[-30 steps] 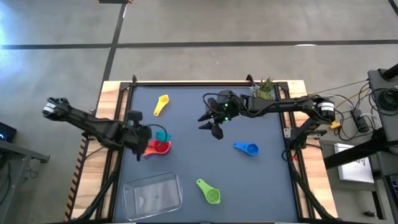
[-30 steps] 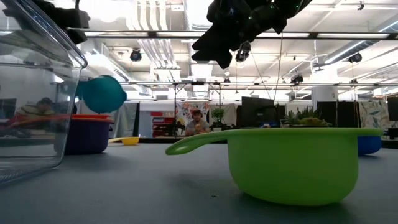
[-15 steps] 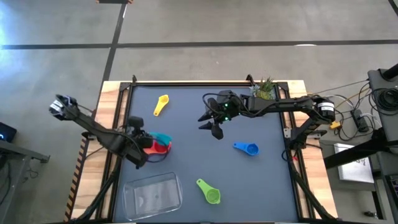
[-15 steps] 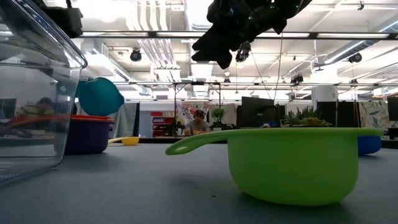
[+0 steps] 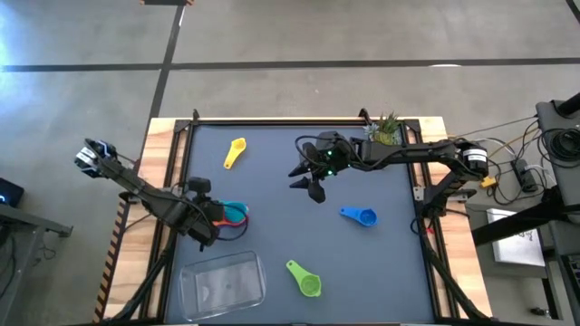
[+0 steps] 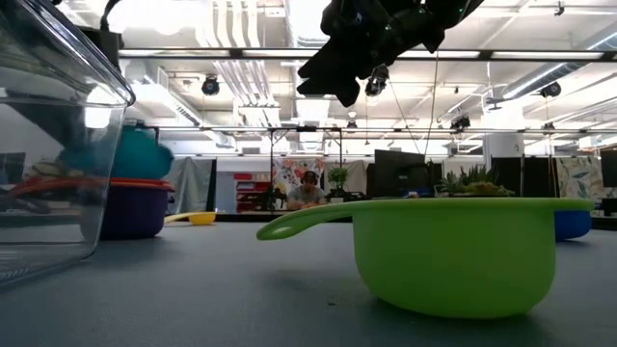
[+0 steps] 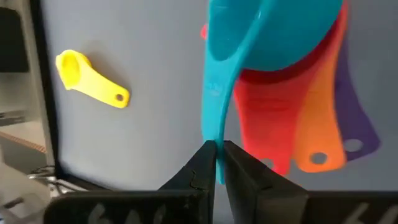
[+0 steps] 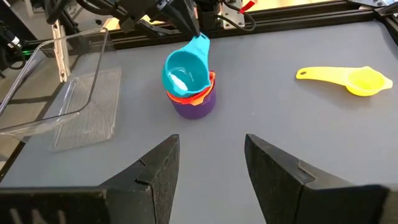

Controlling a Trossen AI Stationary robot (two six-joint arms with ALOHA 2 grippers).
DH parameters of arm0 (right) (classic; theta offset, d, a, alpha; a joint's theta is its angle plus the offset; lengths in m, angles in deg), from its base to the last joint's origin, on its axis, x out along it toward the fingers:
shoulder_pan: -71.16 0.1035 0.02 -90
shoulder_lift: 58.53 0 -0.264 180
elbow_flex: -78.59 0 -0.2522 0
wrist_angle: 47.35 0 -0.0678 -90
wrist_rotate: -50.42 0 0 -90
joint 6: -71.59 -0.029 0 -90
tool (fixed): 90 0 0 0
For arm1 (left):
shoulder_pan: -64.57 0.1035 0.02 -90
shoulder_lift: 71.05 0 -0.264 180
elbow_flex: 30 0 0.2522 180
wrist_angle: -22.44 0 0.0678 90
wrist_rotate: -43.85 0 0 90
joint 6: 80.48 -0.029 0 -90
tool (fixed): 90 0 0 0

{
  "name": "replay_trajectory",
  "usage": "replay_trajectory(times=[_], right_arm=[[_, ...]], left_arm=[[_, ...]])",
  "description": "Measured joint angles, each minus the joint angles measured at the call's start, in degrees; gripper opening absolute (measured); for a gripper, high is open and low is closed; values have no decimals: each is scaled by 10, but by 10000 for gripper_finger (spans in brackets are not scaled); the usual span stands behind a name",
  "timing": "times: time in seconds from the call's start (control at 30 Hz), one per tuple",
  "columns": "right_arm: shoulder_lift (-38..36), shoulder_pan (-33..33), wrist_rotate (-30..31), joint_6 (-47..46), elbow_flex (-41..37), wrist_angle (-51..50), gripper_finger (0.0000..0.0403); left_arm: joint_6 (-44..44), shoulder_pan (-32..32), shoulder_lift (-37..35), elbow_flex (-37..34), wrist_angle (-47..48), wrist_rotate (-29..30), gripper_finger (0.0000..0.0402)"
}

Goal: Nest measuring cups in basket
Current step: Stack the light blue measuring cup on top of the red measuring cup

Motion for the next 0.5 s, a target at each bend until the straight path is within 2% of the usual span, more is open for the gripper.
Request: replay_trajectory(times=[0.17,0.37,0.5], right_arm=[[0,0,0,0,0,0,171],[0,0,0,0,0,0,171],[0,0,0,1,0,0,171]], left_arm=[[0,0,0,16,-8,-19,59],[10,0,-4,62,-12,-5,124],[5,0,-43,62,-55,1,147]])
